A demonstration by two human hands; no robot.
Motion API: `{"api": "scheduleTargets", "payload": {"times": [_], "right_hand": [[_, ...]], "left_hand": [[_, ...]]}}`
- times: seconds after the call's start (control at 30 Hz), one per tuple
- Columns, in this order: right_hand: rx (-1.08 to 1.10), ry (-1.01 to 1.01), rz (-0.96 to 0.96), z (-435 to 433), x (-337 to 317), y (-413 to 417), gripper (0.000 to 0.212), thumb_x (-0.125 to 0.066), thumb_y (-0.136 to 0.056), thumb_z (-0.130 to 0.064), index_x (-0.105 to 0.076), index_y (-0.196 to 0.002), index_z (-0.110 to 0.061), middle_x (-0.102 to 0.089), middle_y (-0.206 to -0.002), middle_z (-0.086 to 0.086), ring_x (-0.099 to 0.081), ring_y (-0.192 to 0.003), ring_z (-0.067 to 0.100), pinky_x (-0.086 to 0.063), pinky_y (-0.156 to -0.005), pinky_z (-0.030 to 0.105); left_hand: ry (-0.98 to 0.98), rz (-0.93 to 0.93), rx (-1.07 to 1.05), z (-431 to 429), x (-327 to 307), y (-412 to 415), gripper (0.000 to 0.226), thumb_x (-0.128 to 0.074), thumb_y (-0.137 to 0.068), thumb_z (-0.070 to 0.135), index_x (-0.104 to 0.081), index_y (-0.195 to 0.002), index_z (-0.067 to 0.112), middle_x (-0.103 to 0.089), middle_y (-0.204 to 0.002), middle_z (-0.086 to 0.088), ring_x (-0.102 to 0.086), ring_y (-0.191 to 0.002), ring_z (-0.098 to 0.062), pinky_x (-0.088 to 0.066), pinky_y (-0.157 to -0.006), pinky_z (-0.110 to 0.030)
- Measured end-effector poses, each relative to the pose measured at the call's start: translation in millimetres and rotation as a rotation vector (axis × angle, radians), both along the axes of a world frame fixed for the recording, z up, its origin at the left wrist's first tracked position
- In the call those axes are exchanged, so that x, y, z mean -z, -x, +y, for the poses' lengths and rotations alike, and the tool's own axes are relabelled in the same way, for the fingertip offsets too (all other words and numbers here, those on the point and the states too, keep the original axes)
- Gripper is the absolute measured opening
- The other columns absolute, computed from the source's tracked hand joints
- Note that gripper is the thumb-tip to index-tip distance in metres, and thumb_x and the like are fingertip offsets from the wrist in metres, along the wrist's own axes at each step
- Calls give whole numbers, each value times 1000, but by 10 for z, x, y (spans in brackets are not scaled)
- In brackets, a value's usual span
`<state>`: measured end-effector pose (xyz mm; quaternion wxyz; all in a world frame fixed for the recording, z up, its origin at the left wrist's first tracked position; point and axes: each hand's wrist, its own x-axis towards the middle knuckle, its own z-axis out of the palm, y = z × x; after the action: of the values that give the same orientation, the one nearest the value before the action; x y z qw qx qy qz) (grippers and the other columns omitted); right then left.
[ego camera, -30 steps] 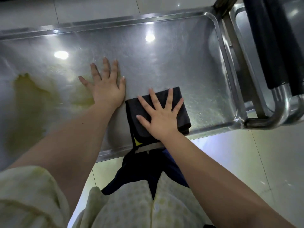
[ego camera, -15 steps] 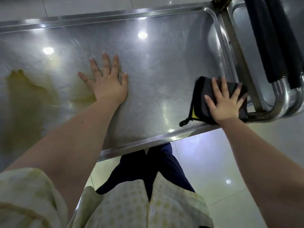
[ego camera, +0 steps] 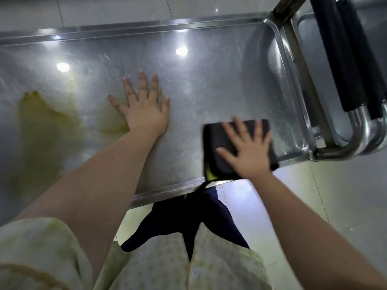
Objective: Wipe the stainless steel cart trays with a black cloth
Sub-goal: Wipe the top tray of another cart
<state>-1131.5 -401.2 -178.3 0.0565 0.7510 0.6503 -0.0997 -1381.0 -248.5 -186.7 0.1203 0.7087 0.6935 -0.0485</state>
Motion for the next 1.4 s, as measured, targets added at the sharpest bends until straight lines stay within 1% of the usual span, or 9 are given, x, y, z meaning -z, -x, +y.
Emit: {"api": "scheduleTargets", "payload": {"times": [0.1, 0.2, 0.3, 0.5, 0.63, 0.8, 0.93, 1.27, 1.4], "right_hand": [[262, 90, 6, 24, -63, -785, 75, -15, -76, -85, 9, -143, -62, 10, -161, -23, 11, -148, 39, 4, -113, 68], [344, 96, -18, 45, -41, -736, 76, -8, -78, -84, 9, -147, -57, 15, -160, -21, 15, -146, 42, 4, -112, 69], [185, 82, -20, 34, -16, -74, 77, -11, -79, -82, 13, -146, -54, 14, -160, -18, 13, -145, 48, 8, -110, 71], [-217, 43, 3, -48, -45, 1368, 75, -24, -87, -77, -6, -153, -46, 0, -165, -7, 9, -144, 52, 7, -108, 74], [-297, 35, 24, -88, -138, 1238, 75, -28, -87, -76, -1, -152, -51, 3, -165, -5, 15, -144, 49, 7, -110, 72], [-422, 26, 30, -226, -104, 1125, 69, -34, -90, -70, -11, -152, -49, -6, -164, -3, 8, -147, 45, -3, -113, 69], [-437, 43, 28, -114, -31, 1144, 69, -31, -89, -72, -13, -151, -51, -9, -165, -2, 3, -147, 45, 1, -112, 69], [-294, -24, 24, 2595, 91, 1499, 70, -15, -83, -80, -1, -147, -58, -1, -164, -8, 7, -148, 41, 8, -113, 65], [-294, 9, 24, 2963, 84, 1648, 70, -14, -85, -78, -3, -150, -55, 4, -164, -9, 11, -147, 42, 9, -113, 66]], "left_hand": [[11, -13, 4, -4, -14, -3, 64, -9, -97, 59, 8, -155, 37, 12, -165, 3, 13, -149, -38, 12, -103, -76], [20, -15, -2, -5, -27, 2, 65, -10, -97, 59, 9, -155, 37, 13, -164, 2, 13, -148, -38, 12, -104, -77], [32, -11, -3, -7, -31, 26, 65, -9, -97, 60, 9, -155, 37, 13, -164, 2, 12, -148, -39, 13, -103, -76], [121, -44, 23, 29, -139, 52, 64, -12, -99, 60, 13, -154, 38, 20, -163, 5, 18, -147, -37, 14, -103, -77], [56, -148, 62, -77, -228, 418, 65, -18, -99, 58, 13, -153, 41, 21, -162, 8, 25, -146, -35, 23, -99, -72], [74, -74, -72, -150, -115, 1327, 67, -18, -95, 65, 12, -152, 44, 28, -159, 13, 31, -143, -34, 2, -105, -79], [65, -13, -65, -137, -34, 1546, 69, -6, -90, 75, 16, -150, 48, 21, -162, 12, 23, -147, -31, 2, -105, -79], [-55, -29, -80, -137, 91, 1535, 66, -11, -94, 71, 6, -153, 46, 7, -164, 10, 10, -151, -27, 12, -107, -71], [-63, -21, -100, -132, 113, 1552, 65, -10, -94, 71, 5, -153, 47, 8, -164, 11, 9, -151, -27, 12, -107, -71]]}}
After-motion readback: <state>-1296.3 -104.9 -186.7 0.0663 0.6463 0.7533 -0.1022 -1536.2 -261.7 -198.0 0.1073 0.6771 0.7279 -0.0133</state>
